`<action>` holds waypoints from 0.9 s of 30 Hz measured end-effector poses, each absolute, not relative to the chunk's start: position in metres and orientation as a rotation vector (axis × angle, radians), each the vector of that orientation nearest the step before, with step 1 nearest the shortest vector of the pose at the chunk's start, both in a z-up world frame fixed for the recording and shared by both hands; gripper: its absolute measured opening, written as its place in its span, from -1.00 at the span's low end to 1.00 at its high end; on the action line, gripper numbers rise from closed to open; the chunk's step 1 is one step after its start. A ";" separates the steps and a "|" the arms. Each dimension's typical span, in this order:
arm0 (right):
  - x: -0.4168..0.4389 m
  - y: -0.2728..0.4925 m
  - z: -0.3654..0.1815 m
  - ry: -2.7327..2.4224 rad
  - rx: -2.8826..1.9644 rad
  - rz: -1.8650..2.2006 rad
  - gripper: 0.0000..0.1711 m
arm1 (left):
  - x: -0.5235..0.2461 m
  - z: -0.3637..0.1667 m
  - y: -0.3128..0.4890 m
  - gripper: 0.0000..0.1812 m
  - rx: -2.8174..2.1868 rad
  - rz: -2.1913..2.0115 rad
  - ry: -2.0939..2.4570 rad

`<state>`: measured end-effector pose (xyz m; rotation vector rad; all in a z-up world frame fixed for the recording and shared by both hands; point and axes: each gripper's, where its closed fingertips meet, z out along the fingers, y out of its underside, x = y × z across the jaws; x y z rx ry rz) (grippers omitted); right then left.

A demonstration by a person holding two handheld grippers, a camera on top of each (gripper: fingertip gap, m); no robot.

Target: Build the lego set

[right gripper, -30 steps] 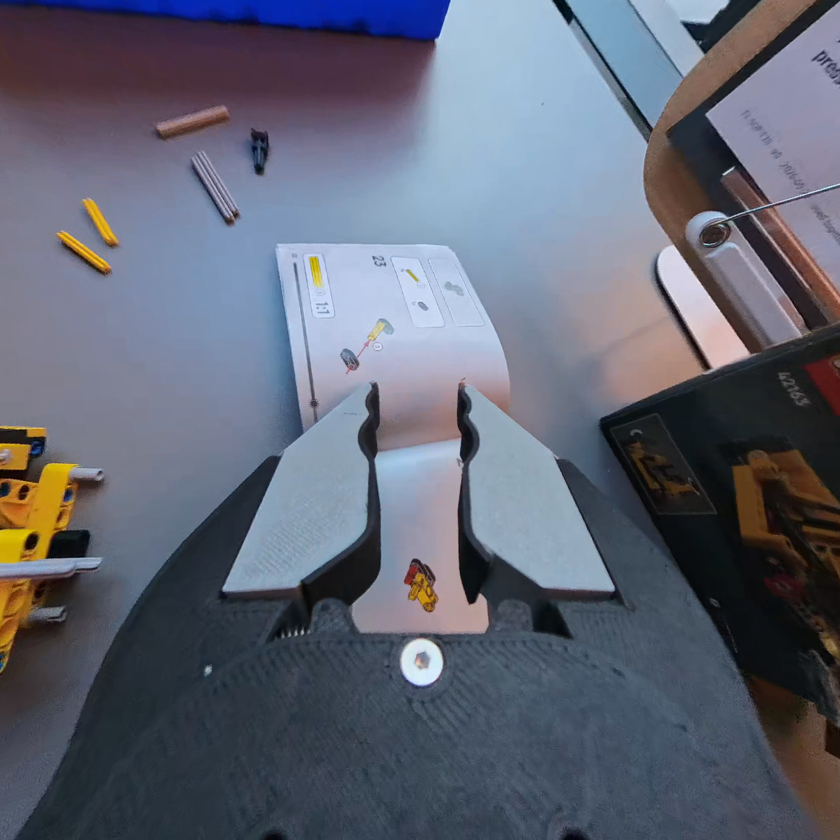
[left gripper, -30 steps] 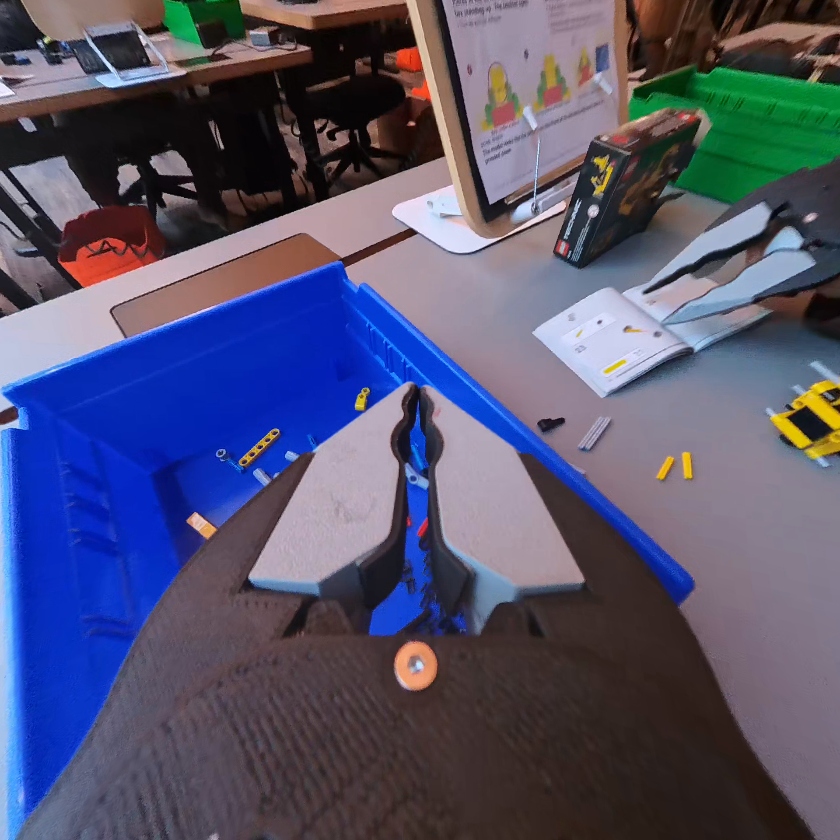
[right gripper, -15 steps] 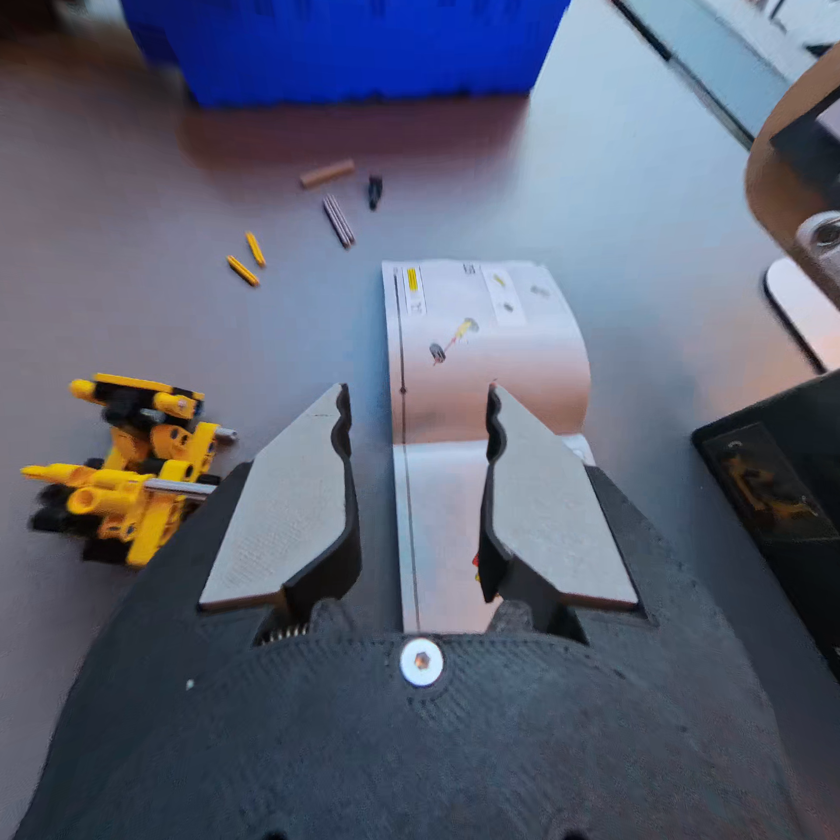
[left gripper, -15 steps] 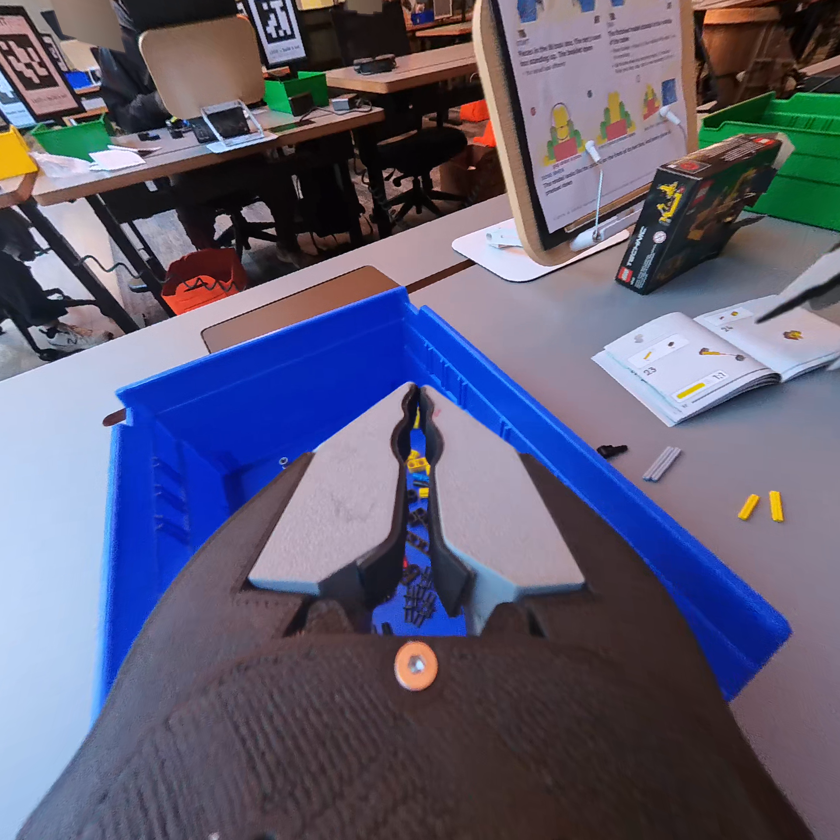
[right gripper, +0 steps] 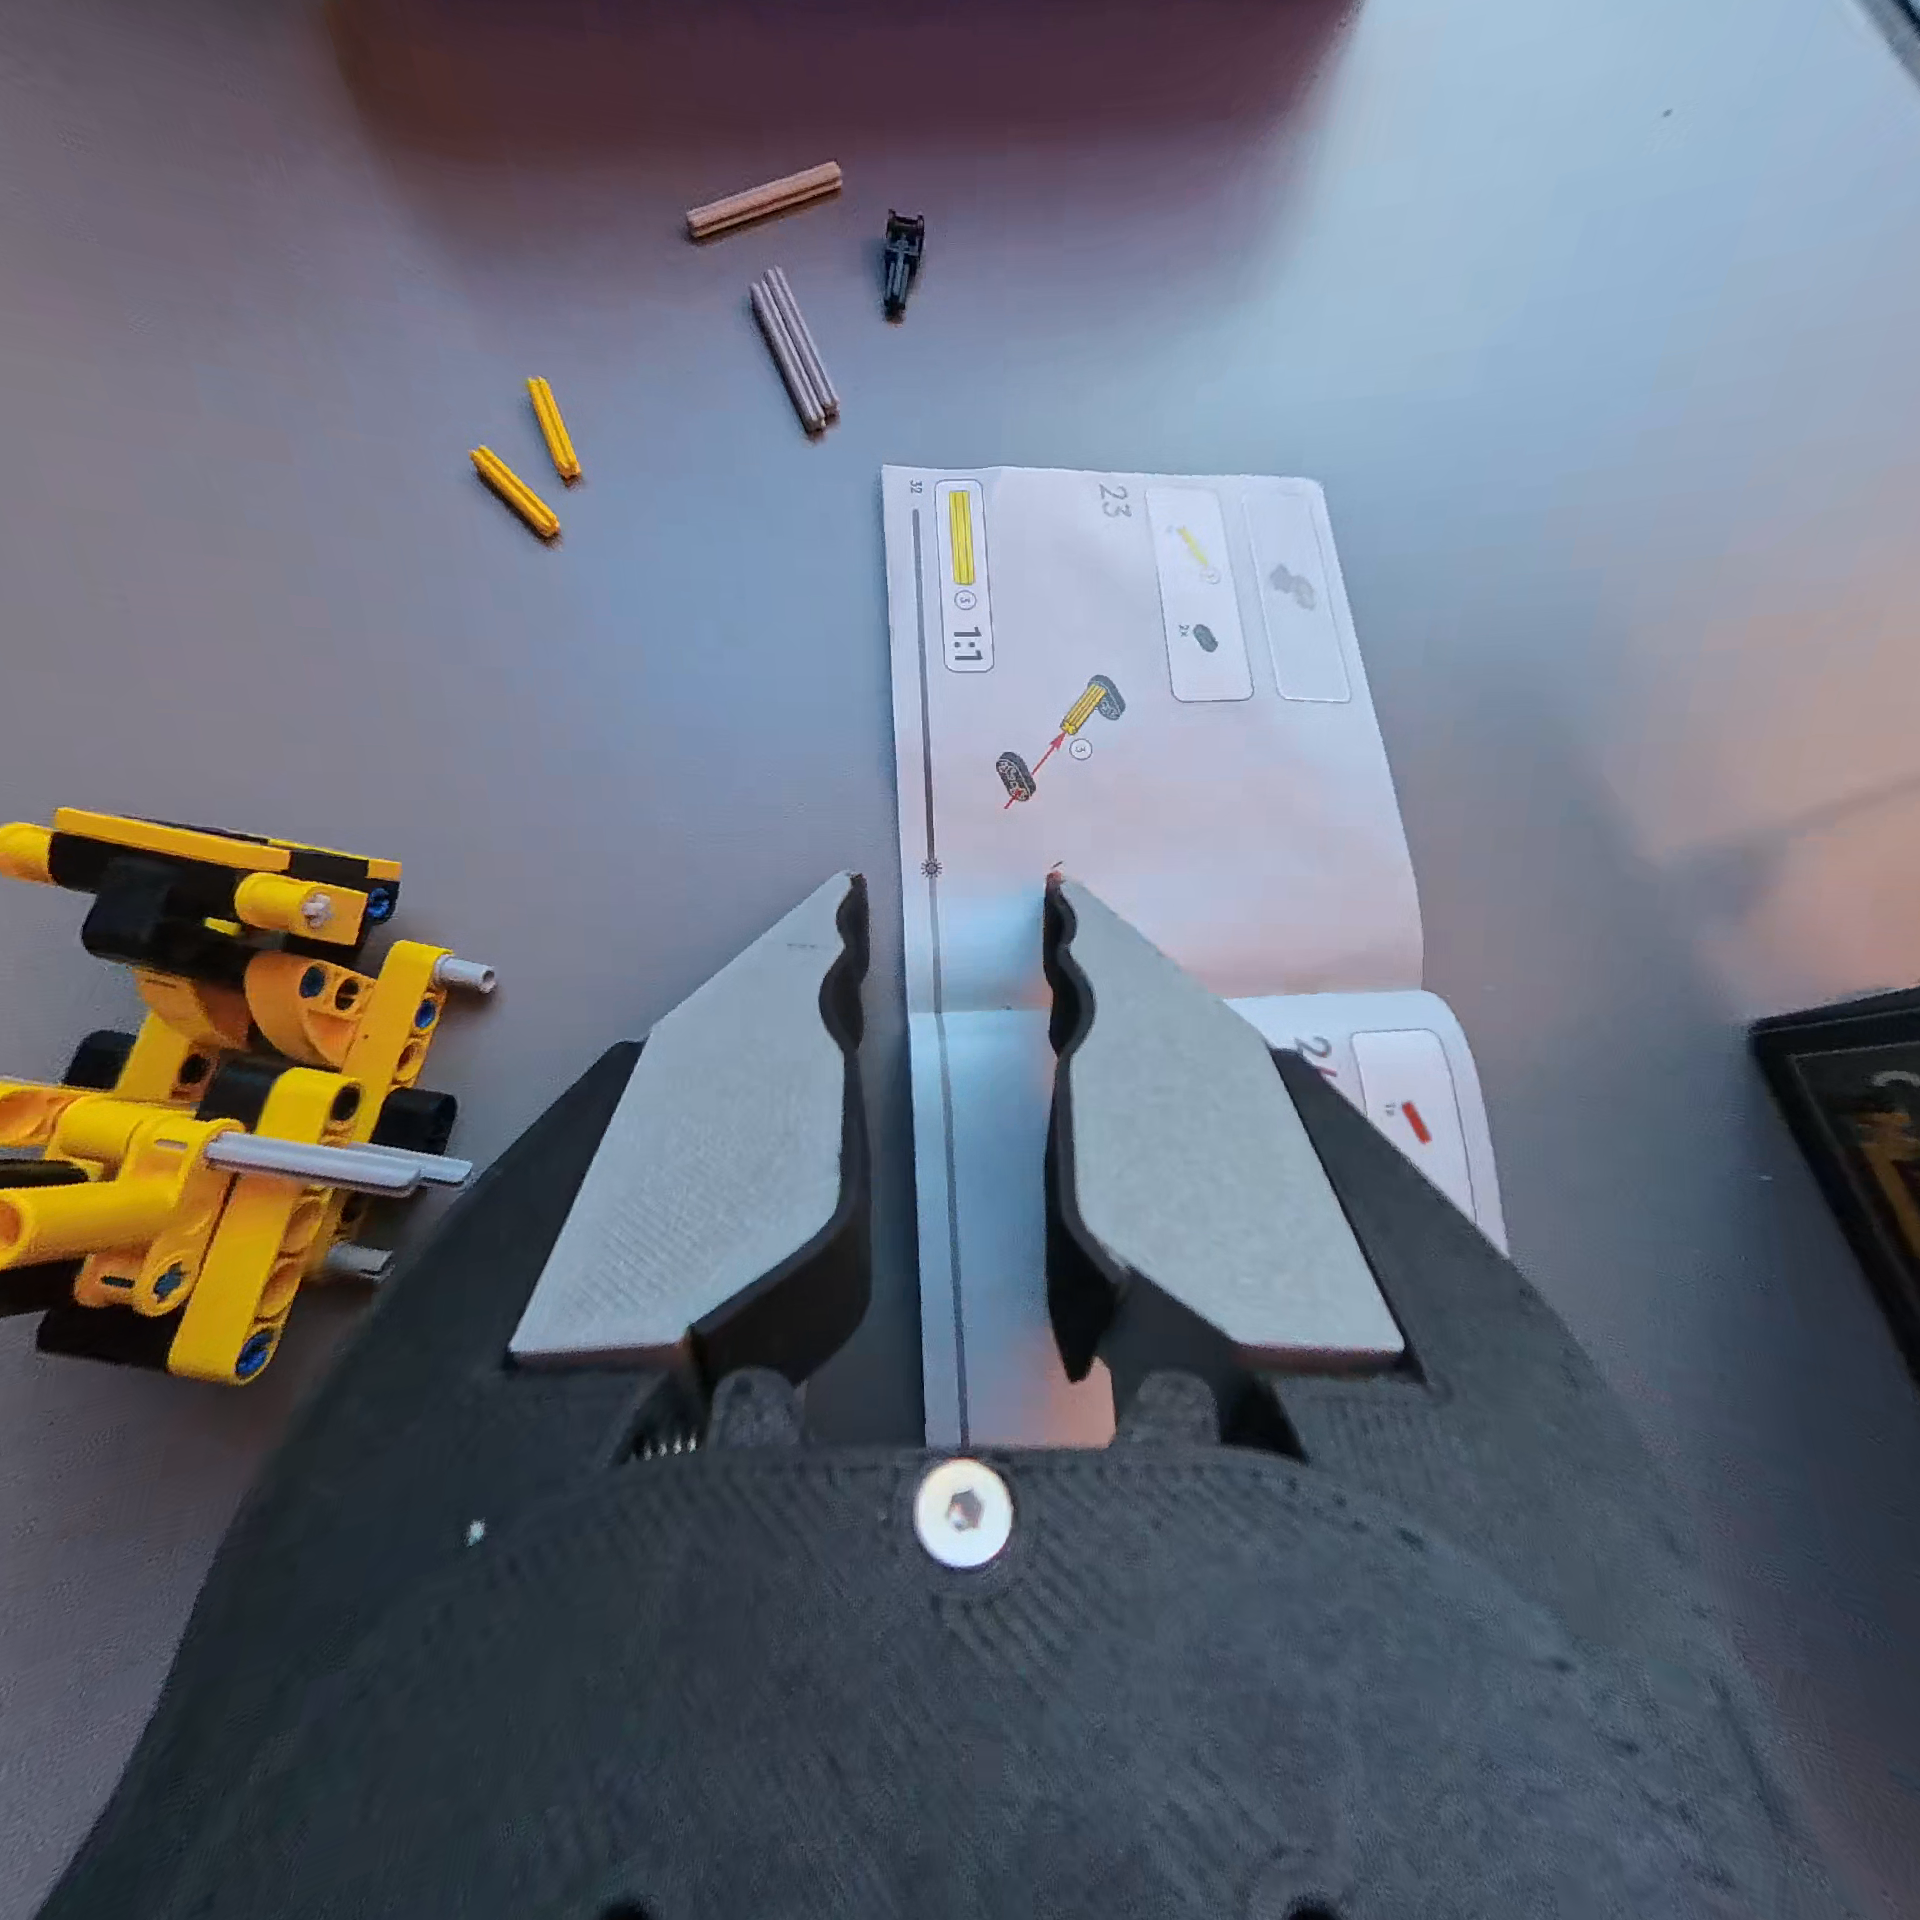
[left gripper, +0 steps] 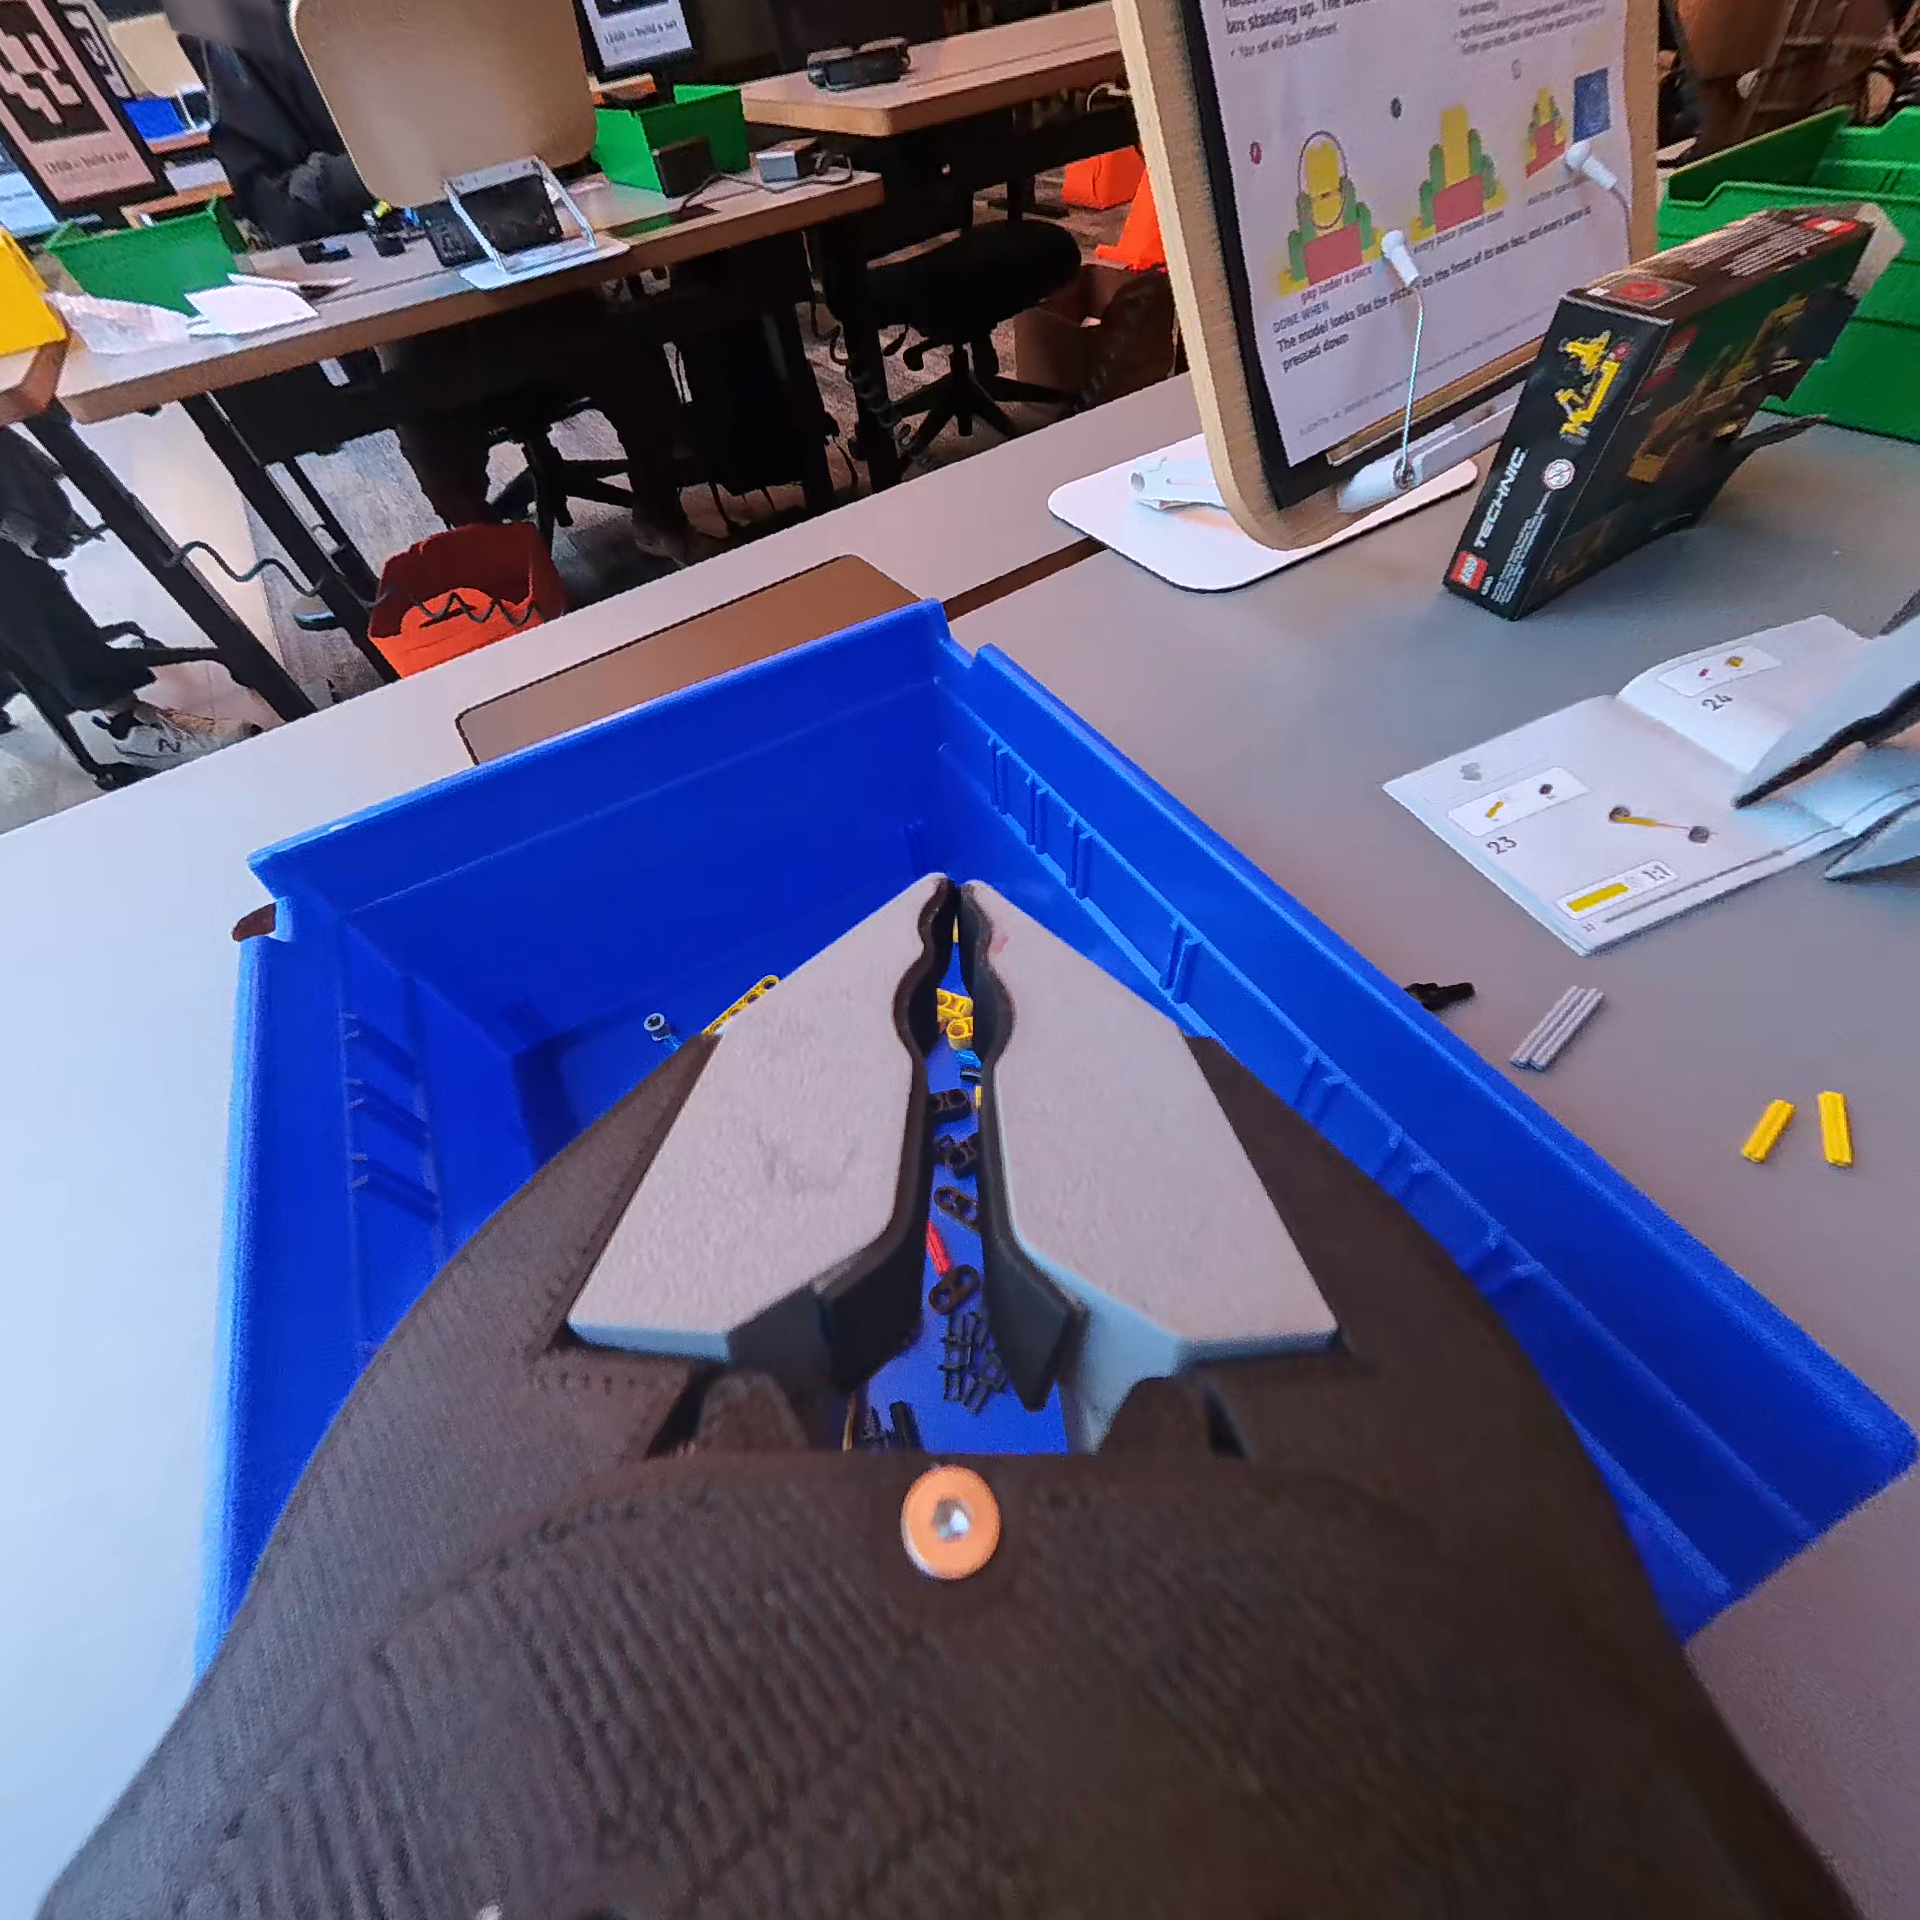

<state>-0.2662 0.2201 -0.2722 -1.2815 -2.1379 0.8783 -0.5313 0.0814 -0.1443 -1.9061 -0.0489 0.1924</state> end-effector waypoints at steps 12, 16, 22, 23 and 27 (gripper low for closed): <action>-0.264 0.205 -0.242 -2.055 -1.153 1.117 -0.67 | -0.551 -0.122 0.065 -1.00 -1.819 0.208 -0.141; -0.266 0.209 -0.196 -1.860 -1.131 1.396 -0.65 | -0.557 -0.114 0.058 -1.00 -1.777 0.194 -0.173; -0.267 0.238 -0.162 -1.615 -1.118 1.484 -0.68 | -0.574 -0.118 0.052 -1.00 -1.776 0.225 -0.232; -0.268 0.244 -0.162 -1.591 -1.126 1.458 -0.68 | -0.576 -0.117 0.051 -1.00 -1.770 0.226 -0.240; -0.271 0.263 -0.163 -1.510 -1.161 1.375 -0.69 | -0.581 -0.116 0.049 -1.00 -1.752 0.220 -0.257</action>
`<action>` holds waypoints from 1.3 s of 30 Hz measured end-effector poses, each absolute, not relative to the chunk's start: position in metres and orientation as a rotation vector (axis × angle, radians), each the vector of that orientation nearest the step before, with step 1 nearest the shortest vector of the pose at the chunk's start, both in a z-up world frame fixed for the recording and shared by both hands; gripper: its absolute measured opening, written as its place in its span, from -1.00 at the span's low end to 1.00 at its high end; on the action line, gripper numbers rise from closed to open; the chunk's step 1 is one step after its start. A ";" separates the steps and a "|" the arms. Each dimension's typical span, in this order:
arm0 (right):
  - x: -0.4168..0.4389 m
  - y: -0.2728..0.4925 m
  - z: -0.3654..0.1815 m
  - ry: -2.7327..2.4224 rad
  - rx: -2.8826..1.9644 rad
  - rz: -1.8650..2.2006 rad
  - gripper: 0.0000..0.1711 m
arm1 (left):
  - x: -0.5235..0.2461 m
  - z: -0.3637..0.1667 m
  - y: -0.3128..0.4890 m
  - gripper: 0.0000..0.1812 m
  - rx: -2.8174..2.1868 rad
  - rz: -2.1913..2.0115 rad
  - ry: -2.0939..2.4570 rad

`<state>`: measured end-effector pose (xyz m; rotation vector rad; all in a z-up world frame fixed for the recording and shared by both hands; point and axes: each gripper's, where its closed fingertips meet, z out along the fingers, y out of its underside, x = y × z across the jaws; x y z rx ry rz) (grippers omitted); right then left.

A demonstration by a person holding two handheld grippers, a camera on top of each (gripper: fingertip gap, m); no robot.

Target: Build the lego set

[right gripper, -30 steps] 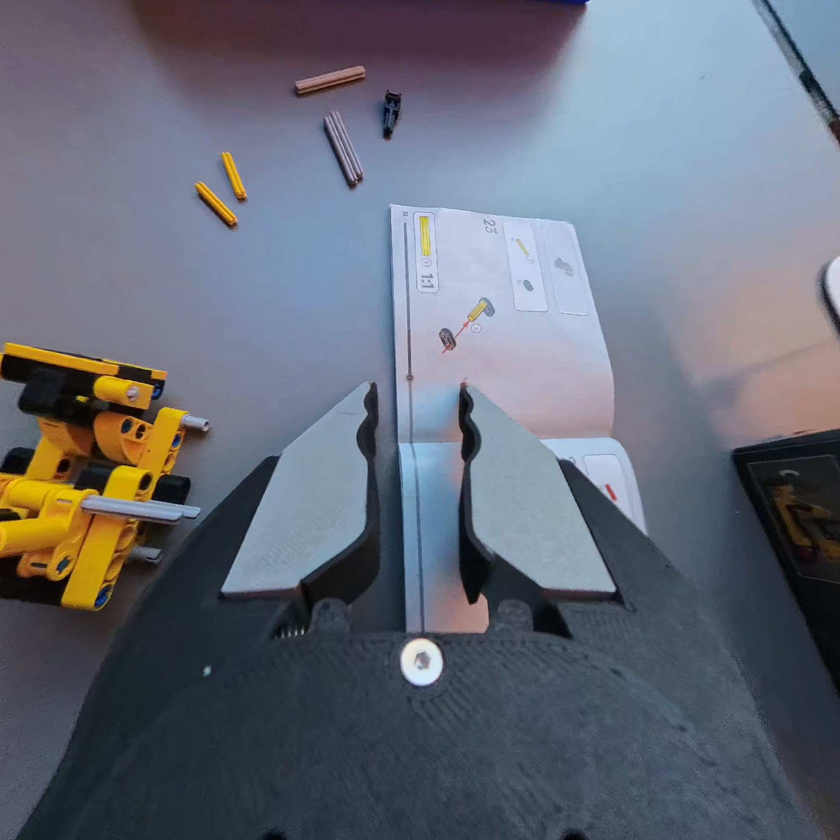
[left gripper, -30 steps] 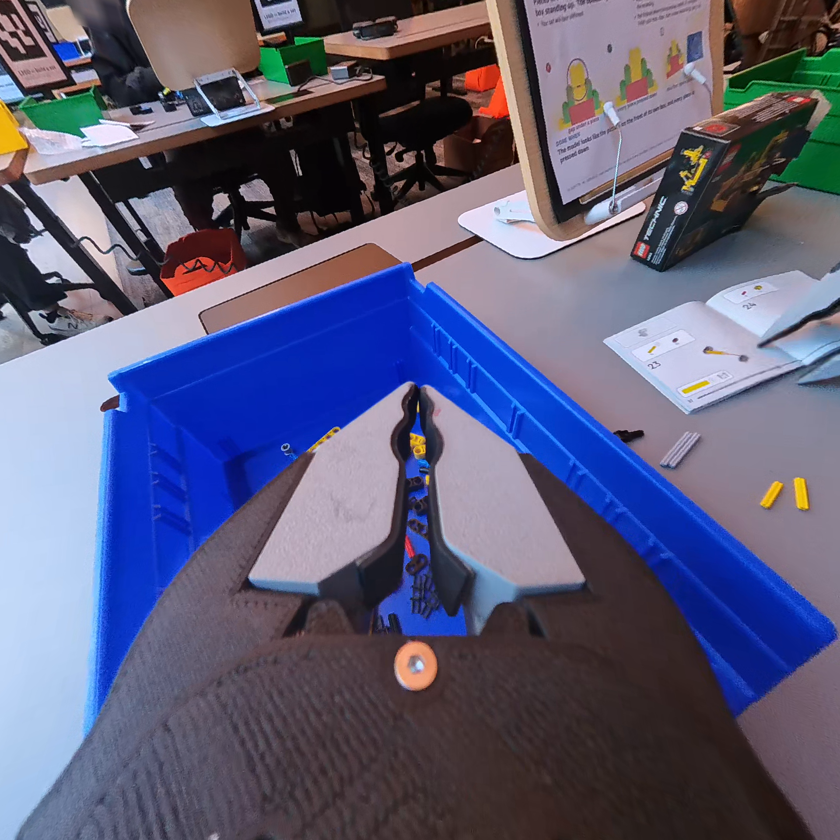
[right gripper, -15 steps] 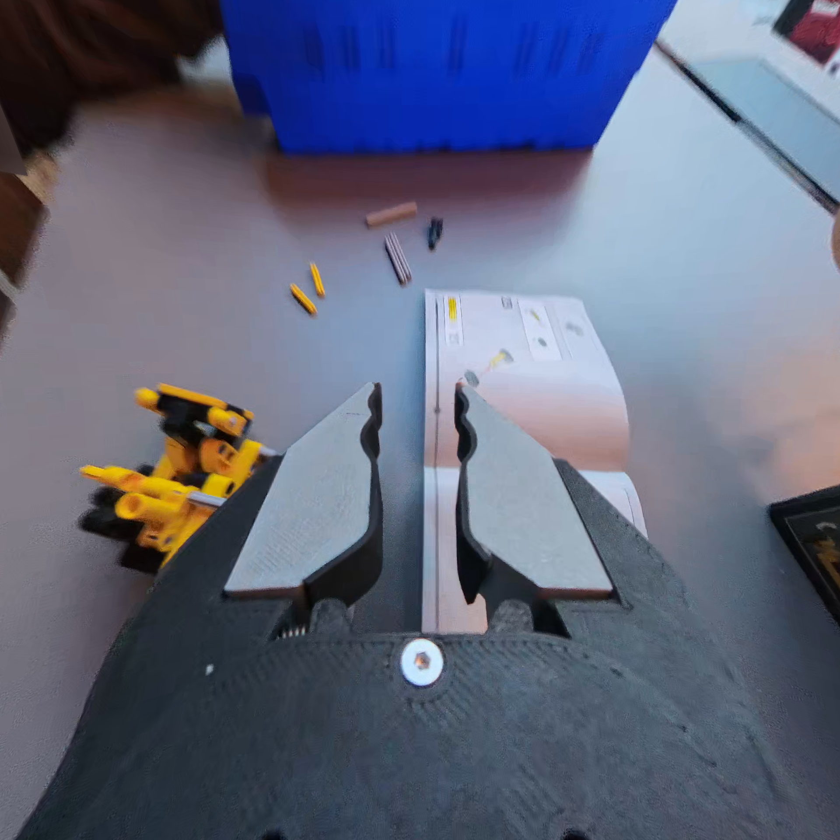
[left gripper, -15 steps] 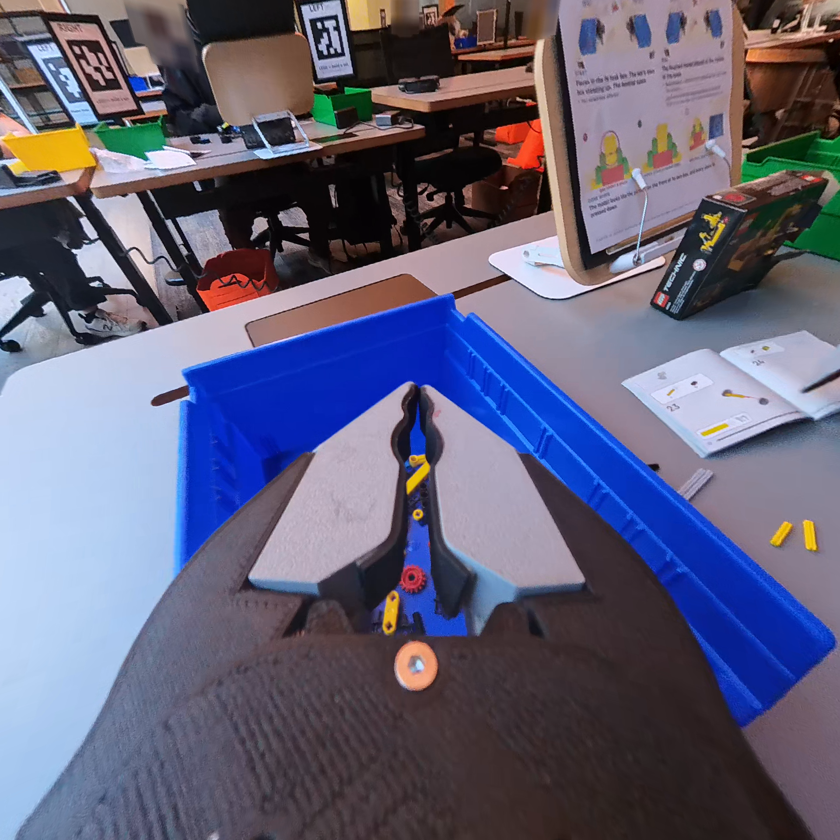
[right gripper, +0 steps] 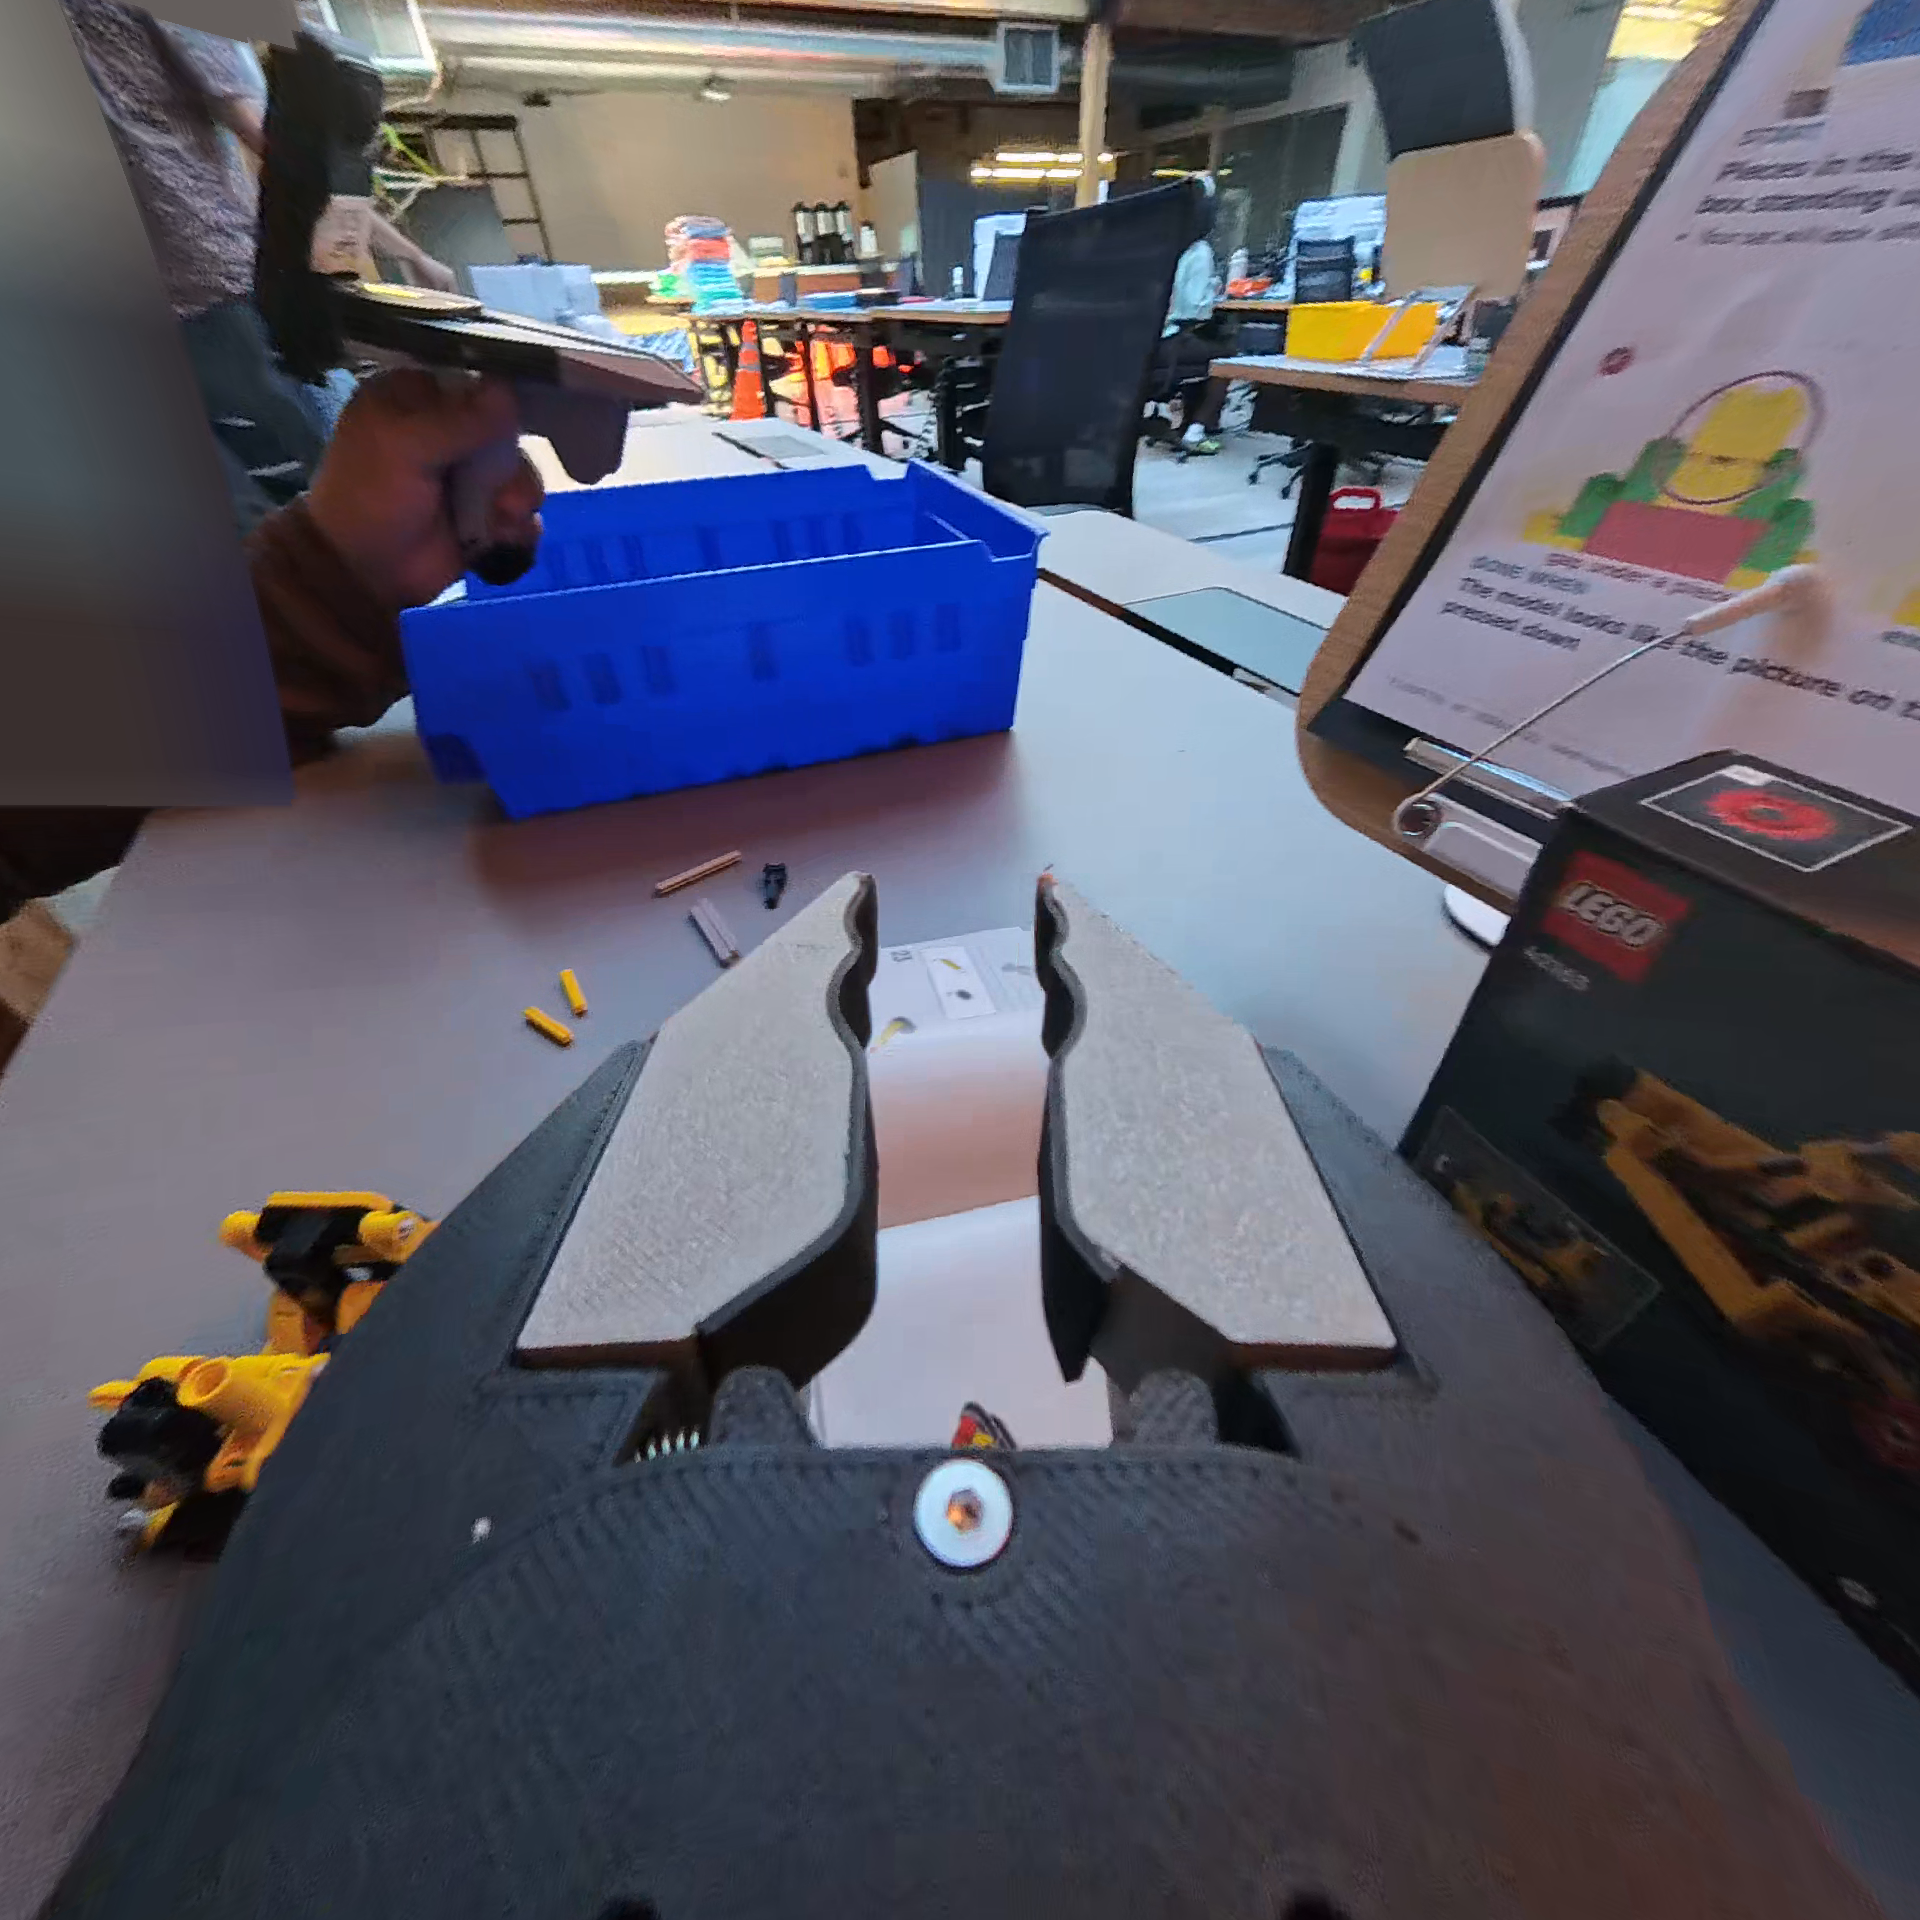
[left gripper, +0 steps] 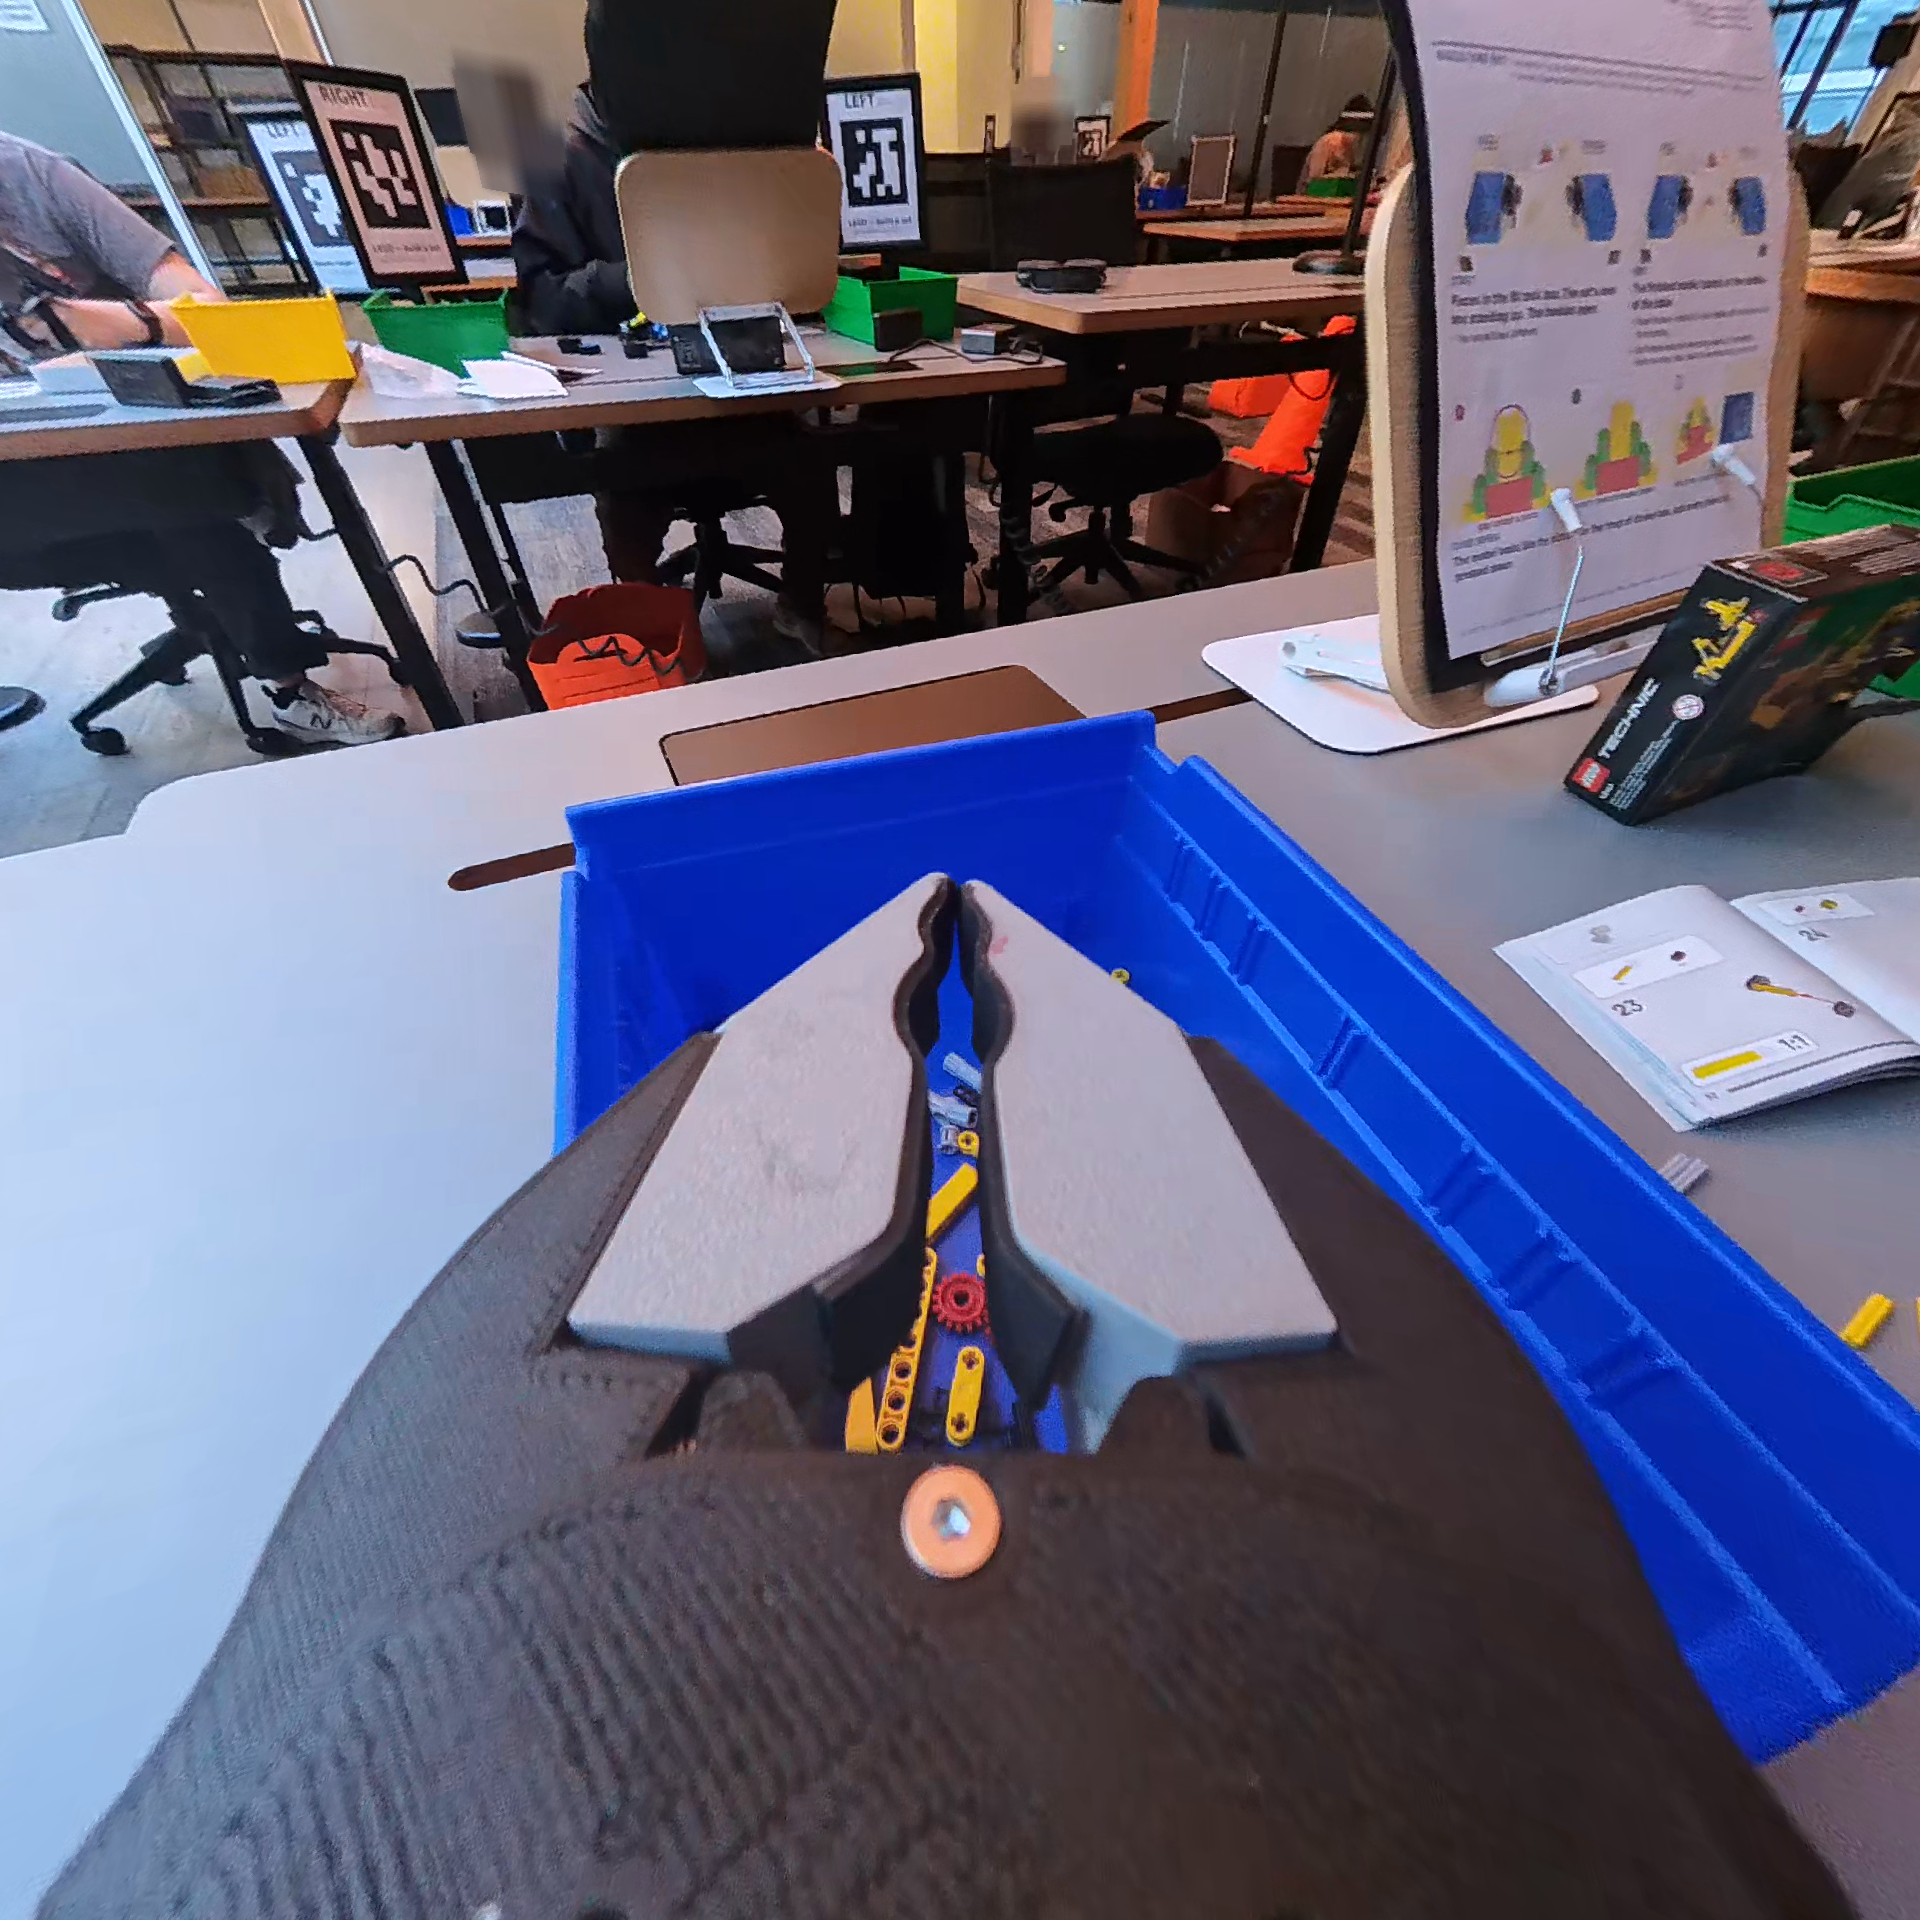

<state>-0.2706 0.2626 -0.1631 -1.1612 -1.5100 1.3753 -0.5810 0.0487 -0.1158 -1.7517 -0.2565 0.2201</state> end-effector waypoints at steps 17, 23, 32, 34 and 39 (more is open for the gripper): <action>-0.271 0.306 -0.159 -1.337 -1.198 0.974 -0.79 | -0.560 -0.115 0.059 -1.00 -1.752 0.220 -0.164; -0.272 0.317 -0.167 -1.321 -1.251 0.912 -0.83 | -0.563 -0.121 0.061 -1.00 -1.770 0.200 -0.175; -0.277 0.317 -0.181 -1.358 -1.295 0.905 -0.80 | -0.566 -0.111 0.055 -1.00 -1.730 0.244 -0.177; -0.278 0.316 -0.184 -1.364 -1.309 0.911 -0.79 | -0.569 -0.104 0.050 -1.00 -1.703 0.252 -0.183; -0.282 0.304 -0.189 -1.416 -1.295 0.936 -0.78 | -0.575 -0.099 0.044 -1.00 -1.628 0.216 -0.218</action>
